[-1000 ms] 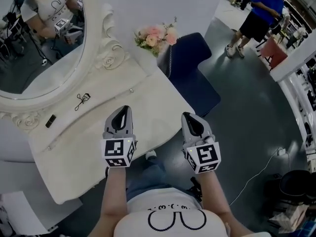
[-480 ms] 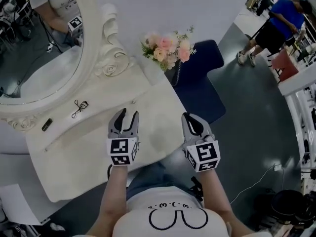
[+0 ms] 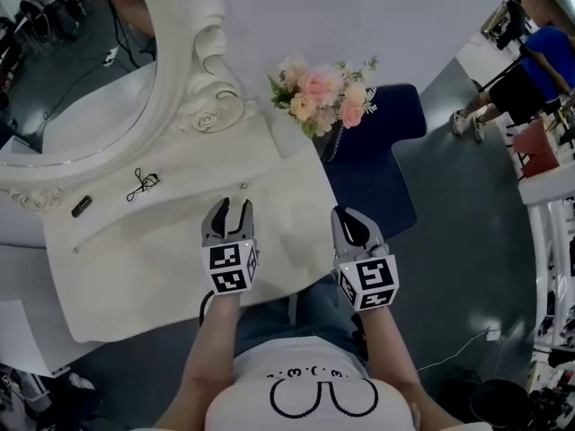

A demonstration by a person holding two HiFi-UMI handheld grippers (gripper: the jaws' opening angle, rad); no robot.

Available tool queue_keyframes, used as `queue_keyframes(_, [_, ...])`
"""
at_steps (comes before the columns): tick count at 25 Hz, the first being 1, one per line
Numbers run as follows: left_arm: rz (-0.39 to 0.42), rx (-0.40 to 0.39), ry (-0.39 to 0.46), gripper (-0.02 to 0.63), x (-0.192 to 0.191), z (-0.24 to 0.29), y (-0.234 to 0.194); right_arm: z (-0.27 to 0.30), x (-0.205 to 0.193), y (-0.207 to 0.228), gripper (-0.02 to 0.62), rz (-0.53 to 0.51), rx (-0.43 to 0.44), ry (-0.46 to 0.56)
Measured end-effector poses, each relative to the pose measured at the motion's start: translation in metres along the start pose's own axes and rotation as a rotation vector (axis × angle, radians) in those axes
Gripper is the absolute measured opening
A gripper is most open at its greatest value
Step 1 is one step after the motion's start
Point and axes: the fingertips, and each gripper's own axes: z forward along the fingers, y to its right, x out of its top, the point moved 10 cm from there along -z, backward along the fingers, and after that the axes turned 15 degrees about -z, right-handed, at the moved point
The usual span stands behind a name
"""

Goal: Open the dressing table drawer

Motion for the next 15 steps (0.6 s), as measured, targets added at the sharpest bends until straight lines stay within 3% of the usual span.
queue_keyframes(8, [-0.074,0.182,0.010,0.169,-0.013,0.030,0.011,0.046,0.003,0.037,0.000,-0.078,0.185,0.019])
queue_keyframes(15, [-0.109,0.265,-0.003,0.169,-0.020,0.062,0.014,0.073,0.003,0.056,0.000,-0.131,0.284,0.027])
